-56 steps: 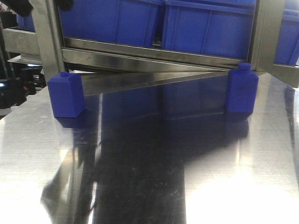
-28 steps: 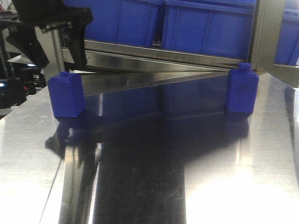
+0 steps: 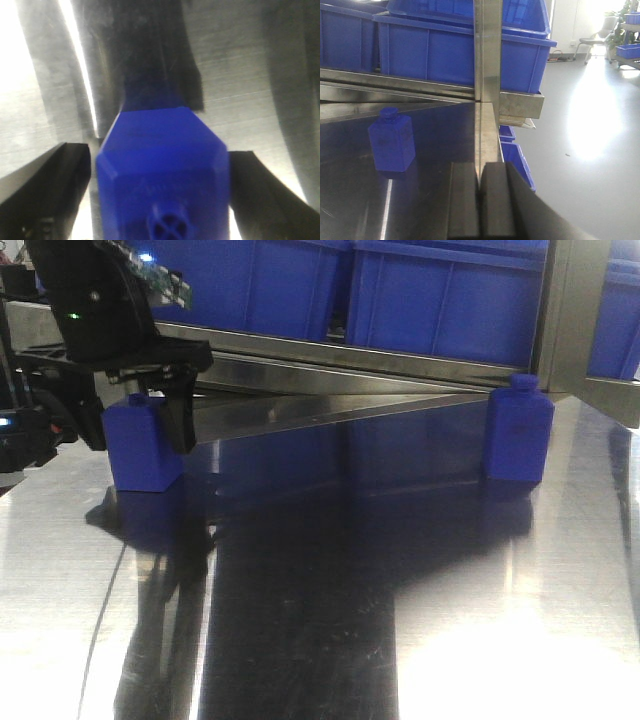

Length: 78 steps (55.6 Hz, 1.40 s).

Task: Pick and sort blue part to right shelf
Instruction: 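Lower the left gripper, close on the blue part, and lift it, then move the right gripper toward the other blue bottle-shaped part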

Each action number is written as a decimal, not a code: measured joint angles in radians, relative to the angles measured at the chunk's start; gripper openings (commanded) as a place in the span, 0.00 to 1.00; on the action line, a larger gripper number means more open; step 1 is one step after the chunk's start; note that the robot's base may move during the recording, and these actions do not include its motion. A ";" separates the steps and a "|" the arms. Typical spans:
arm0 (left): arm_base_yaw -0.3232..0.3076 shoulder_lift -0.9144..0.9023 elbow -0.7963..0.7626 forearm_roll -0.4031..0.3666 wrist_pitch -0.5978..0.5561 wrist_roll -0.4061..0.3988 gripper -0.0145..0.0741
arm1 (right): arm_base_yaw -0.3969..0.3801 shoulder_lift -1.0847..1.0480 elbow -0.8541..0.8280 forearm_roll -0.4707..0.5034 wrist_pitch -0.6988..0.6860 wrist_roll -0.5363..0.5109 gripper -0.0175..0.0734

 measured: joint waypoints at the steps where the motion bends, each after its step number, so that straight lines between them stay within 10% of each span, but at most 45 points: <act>1: 0.000 0.003 0.000 0.000 0.000 0.000 0.75 | 0.000 0.000 0.000 0.000 0.000 0.000 0.25; 20: 0.000 0.016 -0.002 0.000 0.016 0.000 0.50 | 0.000 0.000 0.000 0.000 0.000 0.000 0.25; 50: 0.000 -0.106 -0.080 0.002 0.119 0.000 0.49 | 0.000 0.000 0.000 0.000 0.000 0.000 0.25; 78: -0.037 -0.800 0.412 0.181 -0.252 0.019 0.49 | 0.000 0.000 0.000 0.063 0.000 0.000 0.25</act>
